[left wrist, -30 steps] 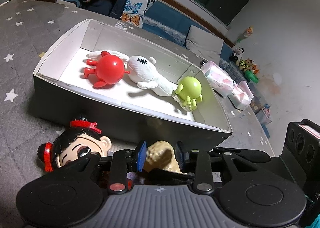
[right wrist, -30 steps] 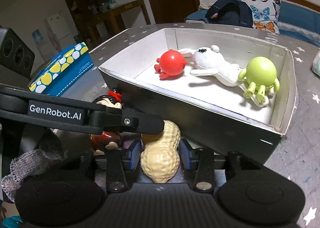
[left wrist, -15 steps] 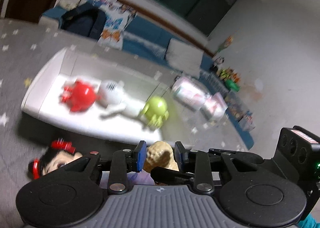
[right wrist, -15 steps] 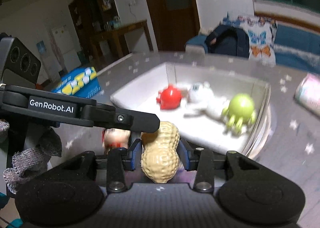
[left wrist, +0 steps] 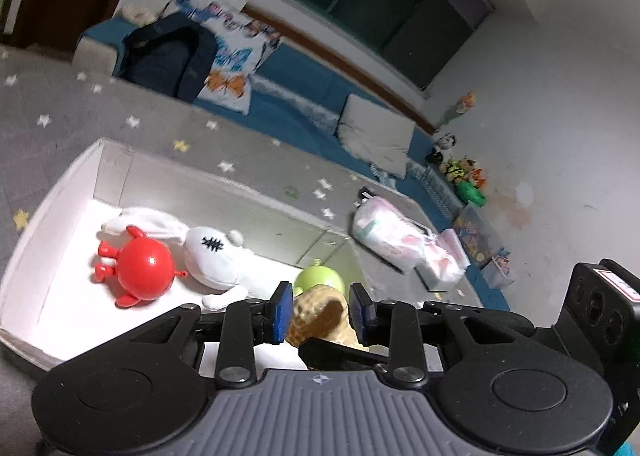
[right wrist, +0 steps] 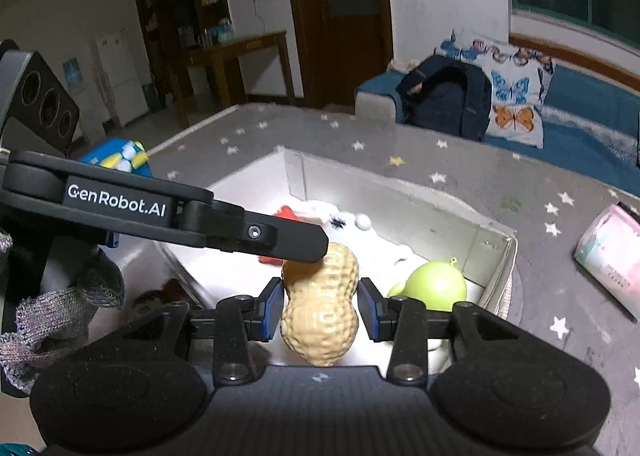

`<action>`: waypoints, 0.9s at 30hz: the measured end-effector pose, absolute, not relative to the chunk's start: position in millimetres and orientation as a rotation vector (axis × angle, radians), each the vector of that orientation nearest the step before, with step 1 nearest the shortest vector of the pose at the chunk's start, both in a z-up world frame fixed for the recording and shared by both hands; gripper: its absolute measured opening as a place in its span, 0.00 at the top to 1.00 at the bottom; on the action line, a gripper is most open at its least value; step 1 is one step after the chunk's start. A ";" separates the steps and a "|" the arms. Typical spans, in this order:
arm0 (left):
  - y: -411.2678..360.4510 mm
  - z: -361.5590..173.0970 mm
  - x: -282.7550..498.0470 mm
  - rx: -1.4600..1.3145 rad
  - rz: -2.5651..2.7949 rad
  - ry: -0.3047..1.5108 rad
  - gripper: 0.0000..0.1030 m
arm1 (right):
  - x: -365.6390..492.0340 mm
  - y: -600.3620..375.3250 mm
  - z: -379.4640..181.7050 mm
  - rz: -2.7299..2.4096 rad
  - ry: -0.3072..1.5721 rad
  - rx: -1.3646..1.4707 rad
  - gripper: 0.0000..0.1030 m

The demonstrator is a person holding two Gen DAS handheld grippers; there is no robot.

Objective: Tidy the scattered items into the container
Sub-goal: 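Lower the peanut into the box beside the alien and release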

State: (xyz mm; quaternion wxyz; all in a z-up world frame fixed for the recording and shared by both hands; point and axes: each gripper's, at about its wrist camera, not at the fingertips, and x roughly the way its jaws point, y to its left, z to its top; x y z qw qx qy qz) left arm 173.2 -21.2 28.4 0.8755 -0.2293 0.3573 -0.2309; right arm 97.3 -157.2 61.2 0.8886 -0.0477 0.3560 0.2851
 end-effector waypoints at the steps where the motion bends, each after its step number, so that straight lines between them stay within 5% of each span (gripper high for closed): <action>1: -21.1 23.9 177.3 -0.487 -0.477 0.758 0.68 | 99.9 -157.3 56.7 0.593 0.752 -0.104 0.61; 27: -28.9 -20.4 203.2 -0.491 -0.432 0.884 0.68 | 133.0 -147.7 17.6 0.624 0.914 -0.236 0.61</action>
